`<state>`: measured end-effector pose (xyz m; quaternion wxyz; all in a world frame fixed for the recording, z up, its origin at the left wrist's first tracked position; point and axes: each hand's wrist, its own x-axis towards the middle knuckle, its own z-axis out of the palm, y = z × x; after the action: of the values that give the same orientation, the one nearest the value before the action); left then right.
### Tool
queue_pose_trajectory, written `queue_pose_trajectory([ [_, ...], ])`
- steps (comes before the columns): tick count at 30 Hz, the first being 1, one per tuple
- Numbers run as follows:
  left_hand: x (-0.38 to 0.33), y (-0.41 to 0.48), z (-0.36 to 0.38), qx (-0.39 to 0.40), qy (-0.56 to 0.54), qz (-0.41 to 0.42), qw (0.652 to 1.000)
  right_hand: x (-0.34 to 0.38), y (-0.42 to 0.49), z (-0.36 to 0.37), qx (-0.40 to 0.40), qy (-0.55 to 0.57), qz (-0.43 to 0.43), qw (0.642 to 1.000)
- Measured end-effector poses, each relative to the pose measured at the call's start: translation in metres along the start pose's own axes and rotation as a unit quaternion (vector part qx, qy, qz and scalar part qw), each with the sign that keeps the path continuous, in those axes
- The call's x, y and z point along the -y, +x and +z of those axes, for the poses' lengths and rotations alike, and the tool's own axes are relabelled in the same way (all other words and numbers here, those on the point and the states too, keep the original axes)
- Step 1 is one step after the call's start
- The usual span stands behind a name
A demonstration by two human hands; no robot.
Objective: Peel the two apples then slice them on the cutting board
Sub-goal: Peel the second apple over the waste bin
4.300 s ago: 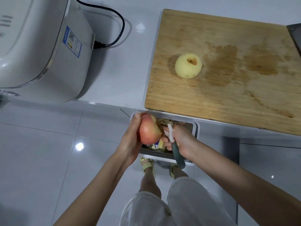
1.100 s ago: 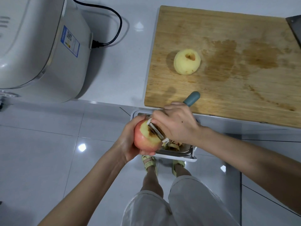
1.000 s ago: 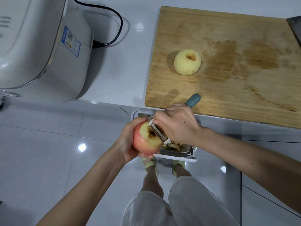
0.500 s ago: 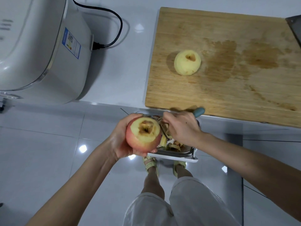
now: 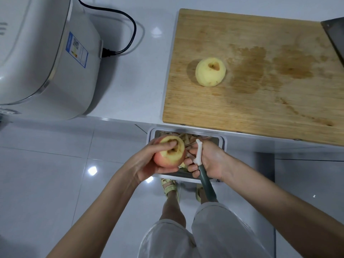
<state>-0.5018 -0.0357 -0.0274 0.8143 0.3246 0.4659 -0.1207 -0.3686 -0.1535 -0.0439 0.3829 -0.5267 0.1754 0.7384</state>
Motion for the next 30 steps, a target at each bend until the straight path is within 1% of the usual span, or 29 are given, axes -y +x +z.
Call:
queue_pose_trajectory([
  [2, 0.003, 0.002, 0.002, -0.018, -0.020, 0.000, 1.000, -0.003, -0.003, 0.002, -0.020, 0.026, -0.024, 0.999],
  [3, 0.005, 0.003, 0.002, -0.025, -0.027, 0.000, 0.999, -0.006, -0.003, 0.004, -0.042, 0.023, -0.044, 0.998],
  [4, 0.006, 0.004, 0.002, -0.027, -0.033, 0.002, 0.999, -0.009, -0.003, 0.006, -0.075, -0.007, -0.077, 0.994],
  [5, 0.007, 0.005, 0.001, -0.028, -0.042, 0.002, 0.999, -0.013, -0.002, 0.008, -0.123, -0.080, -0.131, 0.981],
  [6, 0.008, 0.006, 0.002, -0.030, -0.053, 0.001, 0.998, -0.018, -0.002, 0.010, -0.176, -0.187, -0.202, 0.945],
  [7, 0.008, 0.007, 0.002, -0.034, -0.062, -0.001, 0.998, -0.022, -0.002, 0.012, -0.232, -0.312, -0.290, 0.875],
  [8, 0.009, 0.007, 0.004, -0.038, -0.065, -0.003, 0.997, -0.026, -0.002, 0.013, -0.287, -0.433, -0.379, 0.766],
  [9, 0.011, 0.007, 0.007, -0.043, -0.060, -0.005, 0.997, -0.028, -0.001, 0.013, -0.329, -0.514, -0.457, 0.647],
  [10, 0.012, 0.007, 0.010, -0.048, -0.051, -0.004, 0.998, -0.028, -0.001, 0.014, -0.354, -0.557, -0.515, 0.547],
  [11, 0.014, 0.007, 0.013, -0.055, -0.042, 0.002, 0.998, -0.027, -0.002, 0.015, -0.365, -0.580, -0.551, 0.477],
  [12, 0.016, 0.008, 0.015, -0.065, -0.033, 0.012, 0.997, -0.025, -0.003, 0.018, -0.370, -0.586, -0.574, 0.436],
  [13, 0.017, 0.007, 0.017, -0.075, -0.024, 0.025, 0.997, -0.023, -0.001, 0.018, -0.371, -0.584, -0.589, 0.418],
  [15, 0.017, 0.005, 0.017, -0.088, -0.004, 0.046, 0.995, -0.018, -0.002, 0.015, -0.359, -0.573, -0.610, 0.413],
  [18, 0.017, 0.000, 0.012, -0.082, 0.023, 0.043, 0.995, -0.014, -0.004, 0.005, -0.331, -0.558, -0.638, 0.416],
  [22, 0.015, -0.005, 0.009, -0.045, 0.034, 0.016, 0.998, -0.013, -0.003, 0.001, -0.281, -0.546, -0.649, 0.449],
  [24, 0.013, -0.010, 0.006, -0.018, 0.038, 0.004, 0.999, -0.012, -0.002, -0.006, -0.273, -0.555, -0.634, 0.465],
  [26, 0.007, -0.017, 0.006, 0.025, 0.013, -0.011, 1.000, -0.011, 0.000, -0.015, -0.268, -0.581, -0.603, 0.475],
  [28, -0.001, -0.020, 0.009, 0.054, 0.000, -0.016, 0.998, -0.013, 0.003, -0.017, -0.270, -0.601, -0.563, 0.499],
  [30, -0.006, -0.019, 0.013, 0.056, 0.006, -0.009, 0.998, -0.016, 0.005, -0.015, -0.284, -0.588, -0.542, 0.529],
])
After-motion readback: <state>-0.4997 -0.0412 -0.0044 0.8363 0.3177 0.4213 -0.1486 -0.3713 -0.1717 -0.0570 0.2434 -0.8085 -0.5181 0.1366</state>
